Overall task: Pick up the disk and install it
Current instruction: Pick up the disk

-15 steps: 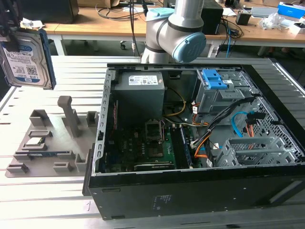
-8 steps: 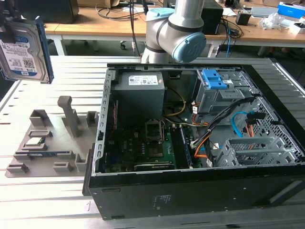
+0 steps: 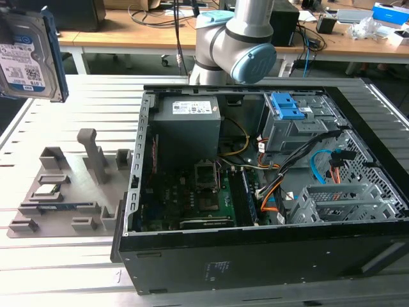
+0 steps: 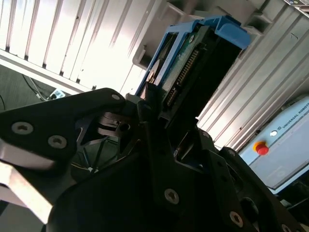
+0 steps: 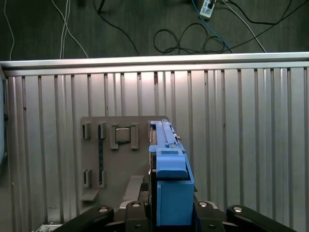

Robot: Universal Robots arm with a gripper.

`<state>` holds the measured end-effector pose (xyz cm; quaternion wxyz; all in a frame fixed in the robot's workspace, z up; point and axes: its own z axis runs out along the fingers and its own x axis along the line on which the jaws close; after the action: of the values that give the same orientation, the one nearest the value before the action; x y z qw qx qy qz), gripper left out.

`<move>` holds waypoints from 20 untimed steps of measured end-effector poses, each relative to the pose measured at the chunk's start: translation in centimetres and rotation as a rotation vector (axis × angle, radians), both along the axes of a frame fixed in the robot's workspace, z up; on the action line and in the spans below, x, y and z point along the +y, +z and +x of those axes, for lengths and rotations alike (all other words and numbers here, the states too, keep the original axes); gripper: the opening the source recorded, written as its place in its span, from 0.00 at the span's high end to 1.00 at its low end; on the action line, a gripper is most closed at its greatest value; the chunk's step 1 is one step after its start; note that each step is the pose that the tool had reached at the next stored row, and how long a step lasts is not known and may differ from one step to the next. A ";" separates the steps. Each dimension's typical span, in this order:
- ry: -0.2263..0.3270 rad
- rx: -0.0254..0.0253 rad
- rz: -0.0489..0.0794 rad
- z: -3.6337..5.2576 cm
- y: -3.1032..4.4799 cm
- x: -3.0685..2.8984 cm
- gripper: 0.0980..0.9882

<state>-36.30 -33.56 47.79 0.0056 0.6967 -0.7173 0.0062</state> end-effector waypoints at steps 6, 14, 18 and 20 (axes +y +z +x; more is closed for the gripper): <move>0.000 0.0002 0.000 0.00 3.21 0.05 0.70; 0.000 0.0001 0.000 0.00 5.93 0.06 0.70; 0.000 0.0002 0.000 0.00 6.67 0.07 0.70; 0.000 -0.0001 0.000 0.00 6.67 0.06 0.70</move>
<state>-36.30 -33.49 54.47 0.0055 0.6967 -0.7173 0.0062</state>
